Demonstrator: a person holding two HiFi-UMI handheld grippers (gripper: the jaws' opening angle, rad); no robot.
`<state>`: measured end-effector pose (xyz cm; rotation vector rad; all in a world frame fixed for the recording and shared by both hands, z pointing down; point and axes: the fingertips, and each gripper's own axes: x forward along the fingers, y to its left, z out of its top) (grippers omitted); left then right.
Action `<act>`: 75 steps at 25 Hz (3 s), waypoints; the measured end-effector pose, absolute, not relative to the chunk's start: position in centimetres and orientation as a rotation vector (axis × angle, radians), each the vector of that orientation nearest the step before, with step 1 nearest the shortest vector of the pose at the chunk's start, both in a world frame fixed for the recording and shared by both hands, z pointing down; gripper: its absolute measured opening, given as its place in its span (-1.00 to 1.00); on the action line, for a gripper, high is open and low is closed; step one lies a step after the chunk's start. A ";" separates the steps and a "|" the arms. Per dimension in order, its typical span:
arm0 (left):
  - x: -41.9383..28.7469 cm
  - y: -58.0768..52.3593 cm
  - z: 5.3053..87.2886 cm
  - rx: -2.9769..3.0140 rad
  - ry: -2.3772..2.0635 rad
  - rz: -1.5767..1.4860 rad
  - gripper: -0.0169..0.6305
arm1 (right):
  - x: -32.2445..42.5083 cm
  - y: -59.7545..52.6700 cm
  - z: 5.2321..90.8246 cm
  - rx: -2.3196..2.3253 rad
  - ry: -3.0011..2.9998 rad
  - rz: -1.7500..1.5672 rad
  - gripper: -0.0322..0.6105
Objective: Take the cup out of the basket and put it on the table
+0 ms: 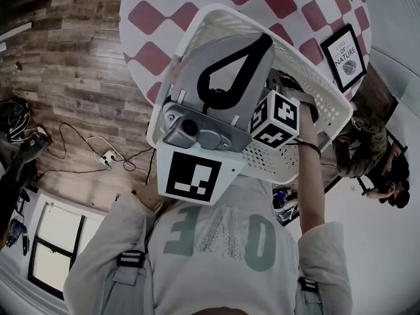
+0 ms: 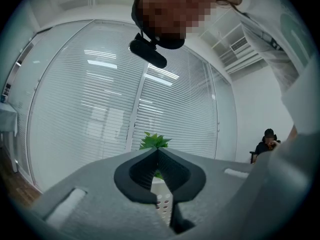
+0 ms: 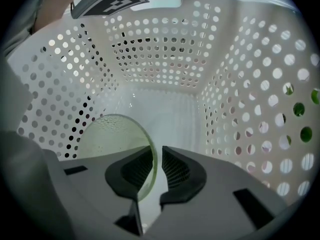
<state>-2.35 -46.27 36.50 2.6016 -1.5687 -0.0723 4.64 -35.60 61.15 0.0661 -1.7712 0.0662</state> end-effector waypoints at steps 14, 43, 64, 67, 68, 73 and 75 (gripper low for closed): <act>-2.7 -46.3 36.4 2.580 -1.559 -0.084 -0.93 | 4.9 -36.3 60.4 0.103 -1.761 0.024 -0.81; -1.0 -42.0 29.0 2.764 -1.561 -0.141 -0.93 | 5.4 -39.1 41.3 0.814 -2.128 -0.051 -0.82; -0.1 -39.1 26.3 2.847 -1.531 -0.187 -0.93 | 9.2 -35.1 28.0 1.583 -2.628 -0.019 -0.82; 0.3 -38.8 26.3 2.855 -1.522 -0.184 -0.93 | 9.6 -34.1 27.6 1.662 -2.662 0.016 -0.82; 0.4 -38.7 26.3 2.856 -1.519 -0.184 -0.93 | 9.7 -33.9 27.5 1.692 -2.670 0.044 -0.82; 0.8 -38.0 26.2 2.861 -1.501 -0.193 -0.93 | 10.6 -33.4 27.8 1.785 -2.668 0.146 -0.82; 1.1 -37.8 26.1 2.864 -1.492 -0.198 -0.93 | 10.8 -33.3 27.9 1.789 -2.656 0.160 -0.83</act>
